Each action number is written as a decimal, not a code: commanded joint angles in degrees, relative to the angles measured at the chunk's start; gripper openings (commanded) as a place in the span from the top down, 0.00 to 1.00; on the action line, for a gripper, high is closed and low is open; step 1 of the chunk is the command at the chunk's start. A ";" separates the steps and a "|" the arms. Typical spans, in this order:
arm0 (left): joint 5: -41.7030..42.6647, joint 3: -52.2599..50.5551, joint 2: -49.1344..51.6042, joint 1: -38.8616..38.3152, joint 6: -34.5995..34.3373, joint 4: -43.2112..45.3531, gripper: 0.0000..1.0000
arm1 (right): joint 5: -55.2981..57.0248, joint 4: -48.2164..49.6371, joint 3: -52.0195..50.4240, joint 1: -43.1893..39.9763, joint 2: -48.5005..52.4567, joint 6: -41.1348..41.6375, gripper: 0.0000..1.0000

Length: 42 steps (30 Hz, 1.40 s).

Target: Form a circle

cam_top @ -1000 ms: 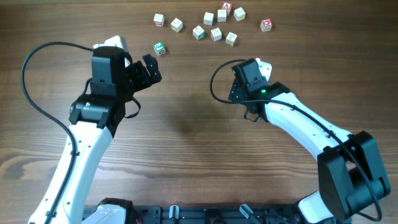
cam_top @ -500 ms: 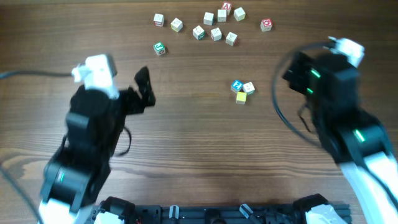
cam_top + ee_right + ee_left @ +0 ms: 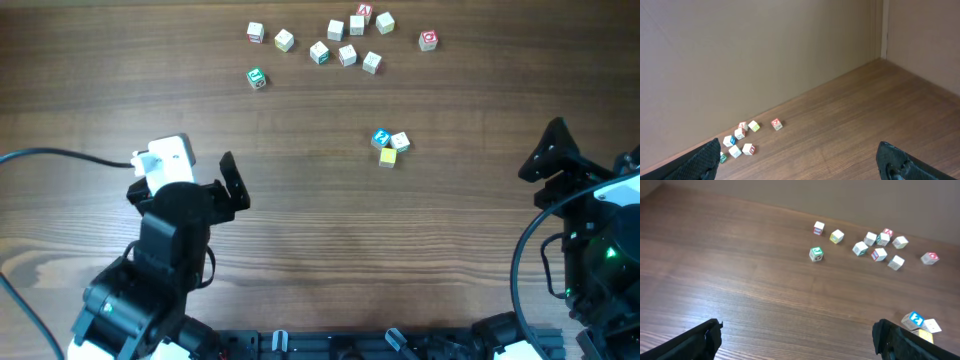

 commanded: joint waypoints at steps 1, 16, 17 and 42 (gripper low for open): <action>-1.75 -0.24 1.51 -0.28 -1.36 -0.04 0.00 | 1.44 -0.33 -1.84 0.00 2.25 1.73 0.00; 10.49 -0.24 24.70 3.98 -1.33 34.93 0.79 | -5.31 0.90 -3.56 -3.32 33.83 15.28 0.51; 13.14 -0.24 27.82 4.85 -1.53 37.59 0.84 | -7.65 2.34 -3.56 -4.66 35.28 15.06 0.61; 26.14 -0.24 43.98 10.23 -6.93 46.51 0.95 | -45.66 17.84 14.88 -3.34 76.61 -4.37 0.95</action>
